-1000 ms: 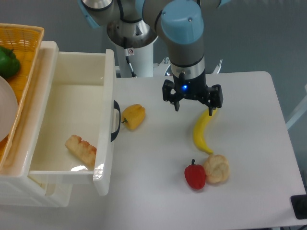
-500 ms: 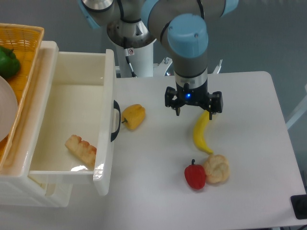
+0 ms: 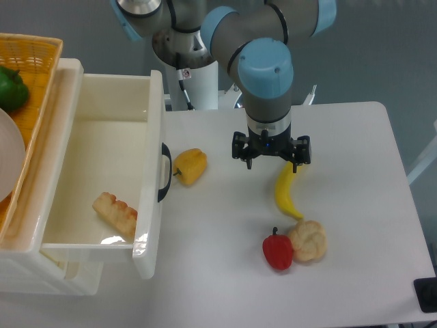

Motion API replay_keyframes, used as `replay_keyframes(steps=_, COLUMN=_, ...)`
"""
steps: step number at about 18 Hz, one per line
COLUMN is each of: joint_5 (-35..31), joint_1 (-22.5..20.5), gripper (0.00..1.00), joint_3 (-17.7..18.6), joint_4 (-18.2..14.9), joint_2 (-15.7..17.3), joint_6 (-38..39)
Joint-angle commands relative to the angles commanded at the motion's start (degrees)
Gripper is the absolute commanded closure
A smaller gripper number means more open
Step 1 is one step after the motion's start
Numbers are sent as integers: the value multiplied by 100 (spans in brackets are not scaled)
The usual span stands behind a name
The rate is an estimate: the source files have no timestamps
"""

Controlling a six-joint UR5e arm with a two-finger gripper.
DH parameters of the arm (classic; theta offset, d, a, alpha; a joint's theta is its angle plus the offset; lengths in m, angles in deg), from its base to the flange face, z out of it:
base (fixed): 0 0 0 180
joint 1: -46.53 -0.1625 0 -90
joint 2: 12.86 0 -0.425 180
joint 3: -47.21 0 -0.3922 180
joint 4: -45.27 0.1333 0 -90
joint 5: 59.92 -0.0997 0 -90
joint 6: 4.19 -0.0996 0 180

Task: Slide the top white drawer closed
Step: 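Move the gripper from above the banana toward the open white drawer's front, then lower the gripper beside the drawer front near its black handle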

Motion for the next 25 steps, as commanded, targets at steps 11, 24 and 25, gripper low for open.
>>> replay_keyframes(steps=11, joint_5=1493, joint_1=105, gripper=0, joint_3=44, joint_4=18, joint_2=-378, joint_6=846)
replay_keyframes(steps=24, joint_5=1793, joint_1=219, gripper=0, joint_3=53, joint_4=-175, joint_2=-633, joint_6=846)
replay_keyframes(steps=25, joint_5=1819, joint_1=229, gripper=0, joint_3=53, joint_4=-210, joint_2=-651, joint_6=846)
